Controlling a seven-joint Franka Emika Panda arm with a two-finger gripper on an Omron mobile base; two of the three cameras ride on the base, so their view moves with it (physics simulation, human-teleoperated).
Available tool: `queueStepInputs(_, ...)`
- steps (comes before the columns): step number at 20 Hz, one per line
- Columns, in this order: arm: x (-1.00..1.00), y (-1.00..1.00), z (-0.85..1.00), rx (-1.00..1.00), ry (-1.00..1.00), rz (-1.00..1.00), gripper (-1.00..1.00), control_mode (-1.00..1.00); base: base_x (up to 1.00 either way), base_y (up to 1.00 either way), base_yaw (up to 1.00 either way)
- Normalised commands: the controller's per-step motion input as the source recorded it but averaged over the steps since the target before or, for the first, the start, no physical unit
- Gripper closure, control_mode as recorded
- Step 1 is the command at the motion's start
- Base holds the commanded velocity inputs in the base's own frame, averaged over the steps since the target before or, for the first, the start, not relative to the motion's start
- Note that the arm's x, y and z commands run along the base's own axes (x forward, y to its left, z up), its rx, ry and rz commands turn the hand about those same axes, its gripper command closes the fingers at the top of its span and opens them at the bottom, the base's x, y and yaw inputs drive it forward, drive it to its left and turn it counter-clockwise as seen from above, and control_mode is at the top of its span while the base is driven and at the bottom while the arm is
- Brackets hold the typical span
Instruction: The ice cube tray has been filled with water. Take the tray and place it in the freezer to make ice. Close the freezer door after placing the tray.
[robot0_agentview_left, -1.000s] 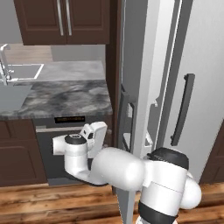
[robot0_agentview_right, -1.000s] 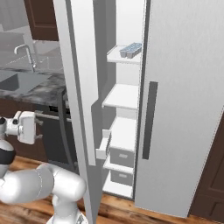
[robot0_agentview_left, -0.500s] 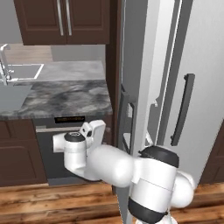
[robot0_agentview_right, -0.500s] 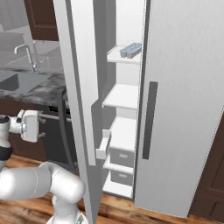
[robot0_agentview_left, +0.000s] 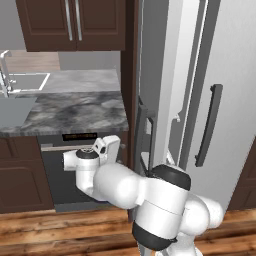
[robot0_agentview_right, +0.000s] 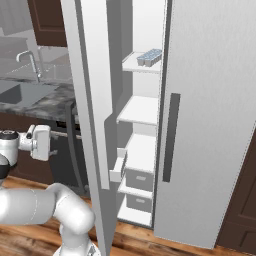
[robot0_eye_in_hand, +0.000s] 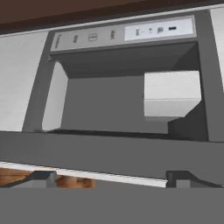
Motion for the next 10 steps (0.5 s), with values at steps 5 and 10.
queueStepInputs(5,0.31,0.0,-0.27,-0.02,0.03,0.0,-1.0,-1.0,0.0,0.0,0.0)
queueStepInputs(10,0.36,0.0,-0.26,-0.02,0.02,0.0,-1.0,-1.0,0.0,0.0,0.0)
